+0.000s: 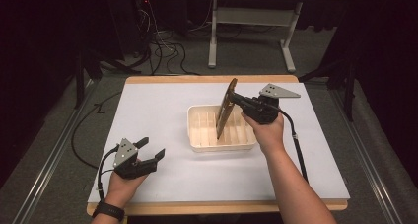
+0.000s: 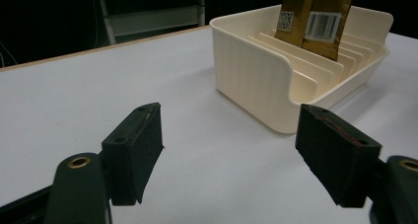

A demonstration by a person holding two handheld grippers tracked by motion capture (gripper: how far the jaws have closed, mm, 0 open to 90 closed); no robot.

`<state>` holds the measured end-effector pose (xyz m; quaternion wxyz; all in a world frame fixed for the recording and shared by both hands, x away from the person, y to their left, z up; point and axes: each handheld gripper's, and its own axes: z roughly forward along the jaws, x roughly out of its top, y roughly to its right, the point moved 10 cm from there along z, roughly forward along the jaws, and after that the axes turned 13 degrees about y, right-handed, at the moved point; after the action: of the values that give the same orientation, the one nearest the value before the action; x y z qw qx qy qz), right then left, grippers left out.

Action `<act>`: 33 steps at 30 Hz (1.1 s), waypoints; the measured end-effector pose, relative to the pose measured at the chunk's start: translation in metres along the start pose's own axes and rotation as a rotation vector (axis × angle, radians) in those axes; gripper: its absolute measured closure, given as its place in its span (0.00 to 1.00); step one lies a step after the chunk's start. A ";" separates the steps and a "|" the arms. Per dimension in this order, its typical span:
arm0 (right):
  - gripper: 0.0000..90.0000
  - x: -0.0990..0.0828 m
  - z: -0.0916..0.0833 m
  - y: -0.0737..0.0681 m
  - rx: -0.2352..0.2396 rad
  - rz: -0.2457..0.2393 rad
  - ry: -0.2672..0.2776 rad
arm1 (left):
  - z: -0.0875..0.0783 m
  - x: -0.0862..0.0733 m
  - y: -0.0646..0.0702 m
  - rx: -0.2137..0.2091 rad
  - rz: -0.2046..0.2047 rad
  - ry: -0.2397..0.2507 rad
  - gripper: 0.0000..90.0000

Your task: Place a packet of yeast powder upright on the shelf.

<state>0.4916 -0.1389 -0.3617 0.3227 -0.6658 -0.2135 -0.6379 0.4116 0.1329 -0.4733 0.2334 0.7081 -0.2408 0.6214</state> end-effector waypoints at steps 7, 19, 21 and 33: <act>1.00 -0.006 0.000 -0.003 -0.001 -0.006 -0.014 | 0.000 -0.001 -0.001 -0.002 0.000 -0.006 0.29; 0.99 -0.028 -0.001 -0.005 -0.008 -0.001 -0.050 | 0.001 -0.001 0.000 -0.001 0.002 -0.004 0.29; 0.99 -0.031 -0.001 -0.006 -0.006 0.000 -0.054 | 0.000 -0.001 0.000 -0.002 0.003 -0.005 0.29; 0.98 -0.046 0.002 -0.012 0.015 0.014 -0.069 | 0.001 -0.001 0.000 -0.005 0.005 -0.007 0.29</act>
<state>0.4804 -0.1234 -0.4049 0.3244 -0.6865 -0.2246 -0.6108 0.4118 0.1323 -0.4745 0.2329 0.7091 -0.2449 0.6189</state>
